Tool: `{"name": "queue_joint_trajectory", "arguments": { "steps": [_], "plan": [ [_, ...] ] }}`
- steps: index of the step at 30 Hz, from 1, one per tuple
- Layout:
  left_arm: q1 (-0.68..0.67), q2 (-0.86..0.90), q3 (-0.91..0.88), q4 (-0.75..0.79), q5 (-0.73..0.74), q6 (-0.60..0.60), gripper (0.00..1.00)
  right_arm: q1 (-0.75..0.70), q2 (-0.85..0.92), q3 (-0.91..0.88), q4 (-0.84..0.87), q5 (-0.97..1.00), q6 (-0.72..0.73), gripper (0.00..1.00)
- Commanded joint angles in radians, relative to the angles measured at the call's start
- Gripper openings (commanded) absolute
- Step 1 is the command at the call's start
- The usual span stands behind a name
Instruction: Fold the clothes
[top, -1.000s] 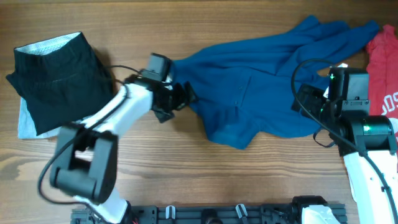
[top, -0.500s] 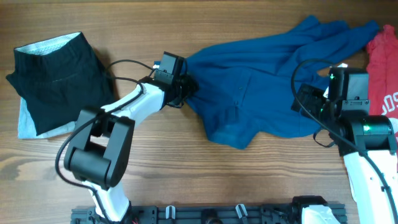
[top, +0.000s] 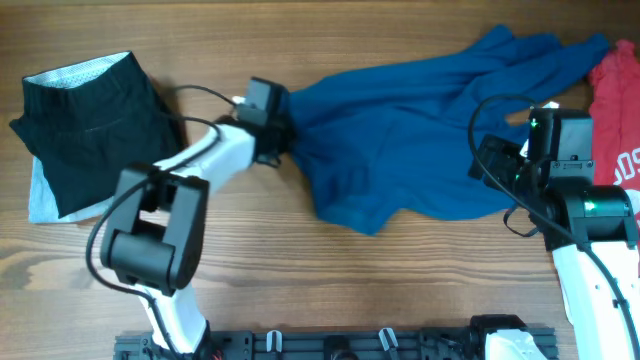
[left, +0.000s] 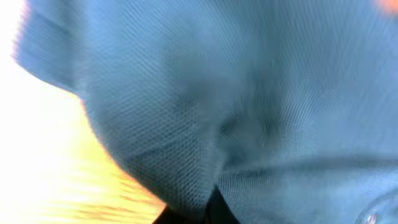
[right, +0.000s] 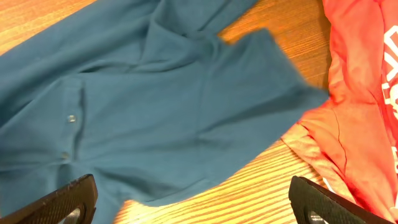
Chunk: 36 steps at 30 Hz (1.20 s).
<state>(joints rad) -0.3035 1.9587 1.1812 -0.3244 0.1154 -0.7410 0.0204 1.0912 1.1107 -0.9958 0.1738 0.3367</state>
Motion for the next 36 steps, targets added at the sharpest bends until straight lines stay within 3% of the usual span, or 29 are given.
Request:
{"name": "queue_joint_trajectory", "arguments": {
  "steps": [1,7,8,9,10,14,18,21,28,36],
  "plan": [
    [0.176,-0.061,0.189,-0.064,-0.098,0.129,0.04,-0.004,0.005,0.002,0.0,0.013,0.004,1.0],
    [0.376,-0.061,0.468,-0.167,-0.05,0.143,0.04,-0.004,0.005,0.002,0.0,0.013,0.004,1.0],
    [0.396,-0.061,0.499,-0.185,-0.033,0.143,0.19,-0.004,0.005,0.002,0.0,0.013,0.004,1.0],
    [0.412,-0.061,0.521,-0.205,-0.007,0.143,0.45,-0.004,0.005,0.002,0.0,0.013,0.004,1.0],
    [0.421,-0.061,0.532,-0.222,0.023,0.144,0.99,-0.004,0.005,0.002,0.0,0.013,0.004,1.0],
    [0.425,-0.056,0.536,-0.431,0.181,0.144,1.0,-0.004,0.005,0.002,0.0,0.013,0.004,1.0],
    [0.369,-0.046,0.528,-0.749,0.179,0.164,1.0,-0.004,0.005,0.002,-0.001,0.013,0.003,1.0],
    [0.313,-0.045,0.483,-0.844,0.18,0.198,1.0,-0.004,0.005,0.002,0.0,0.013,0.004,1.0],
    [0.147,-0.045,0.241,-0.803,0.115,0.151,1.0,-0.004,0.005,-0.006,-0.002,0.01,0.003,1.0],
    [0.083,-0.045,-0.034,-0.518,0.12,0.025,1.0,-0.004,0.016,-0.006,-0.011,0.01,0.004,1.0]
  ]
}}
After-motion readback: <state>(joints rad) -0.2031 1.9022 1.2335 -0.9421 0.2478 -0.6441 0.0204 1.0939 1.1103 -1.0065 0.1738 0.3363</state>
